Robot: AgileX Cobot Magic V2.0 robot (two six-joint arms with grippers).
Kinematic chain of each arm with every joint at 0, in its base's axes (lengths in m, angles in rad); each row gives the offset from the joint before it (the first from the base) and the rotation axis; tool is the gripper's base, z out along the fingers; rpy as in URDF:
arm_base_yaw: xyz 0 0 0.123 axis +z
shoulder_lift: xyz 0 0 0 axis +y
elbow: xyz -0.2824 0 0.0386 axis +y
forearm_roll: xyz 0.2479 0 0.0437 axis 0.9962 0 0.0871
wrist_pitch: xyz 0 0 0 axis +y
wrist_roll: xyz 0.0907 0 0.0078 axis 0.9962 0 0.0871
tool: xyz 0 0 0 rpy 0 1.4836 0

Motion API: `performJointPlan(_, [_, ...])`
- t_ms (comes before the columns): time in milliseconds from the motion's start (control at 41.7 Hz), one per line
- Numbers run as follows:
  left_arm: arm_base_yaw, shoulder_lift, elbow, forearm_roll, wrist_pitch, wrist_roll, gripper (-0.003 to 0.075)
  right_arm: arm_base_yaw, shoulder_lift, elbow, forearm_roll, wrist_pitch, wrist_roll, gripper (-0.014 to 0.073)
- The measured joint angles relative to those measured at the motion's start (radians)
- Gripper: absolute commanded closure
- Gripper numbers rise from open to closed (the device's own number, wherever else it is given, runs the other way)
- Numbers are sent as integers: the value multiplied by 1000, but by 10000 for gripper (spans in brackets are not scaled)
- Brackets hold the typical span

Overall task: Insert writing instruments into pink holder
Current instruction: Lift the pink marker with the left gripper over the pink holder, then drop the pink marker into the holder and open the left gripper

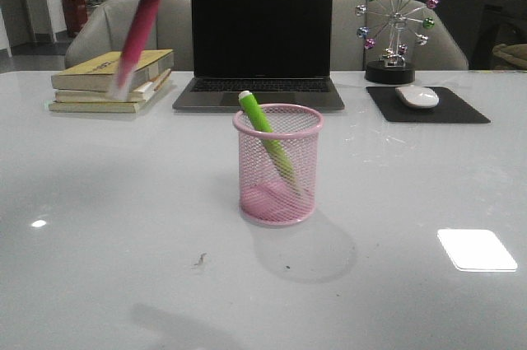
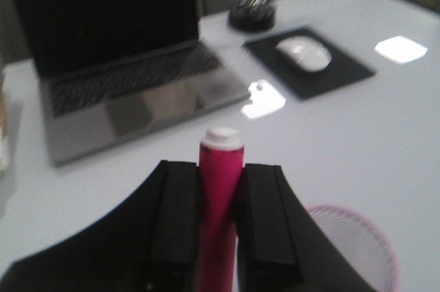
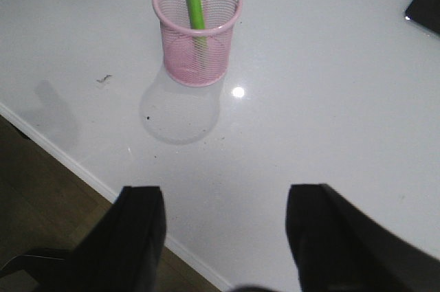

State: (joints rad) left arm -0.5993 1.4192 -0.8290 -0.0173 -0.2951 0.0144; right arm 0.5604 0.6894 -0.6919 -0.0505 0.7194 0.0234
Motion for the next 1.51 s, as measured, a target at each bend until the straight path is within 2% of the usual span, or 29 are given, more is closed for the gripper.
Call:
performJointPlan(192, [-119,93,14,0,-349,0,629,0,0,0,0,0,0,97])
performJointPlan(384, [-134,266,14,0,-617,0,629,0,0,0,0,0,0,97])
performJointPlan(504, [-134,355,14,0,-709,-54,629,0,0,0,0,0,0,97])
performJointPlan(672, [-134,438,14,0,-747,-89,622,0,0,0,0,0,0,97])
performJointPlan(744, [-134,459,14,0,-747,-90,571,0,0,0,0,0,0,97])
performJointPlan(912, [-134,465,14,4,-747,-92,340,0,0,0,0,0,0,97])
performJointPlan(1007, [-134,466,14,7,-742,-95,311,0,0,0,0,0,0,97])
performJointPlan(1103, [-134,439,14,10,-671,-97,315,0,0,0,0,0,0,97])
performJointPlan(1175, [-134,382,0,12,-530,-97,315,0,0,0,0,0,0,97])
performJointPlan(1247, [-134,306,-22,17,-355,-95,315,0,0,0,0,0,0,97])
performJointPlan(1319, [-134,209,-62,17,-110,-83,315,0,0,0,0,0,0,97])
performJointPlan(1511, [-134,-40,-146,68,438,-72,315,0,0,0,0,0,0,97])
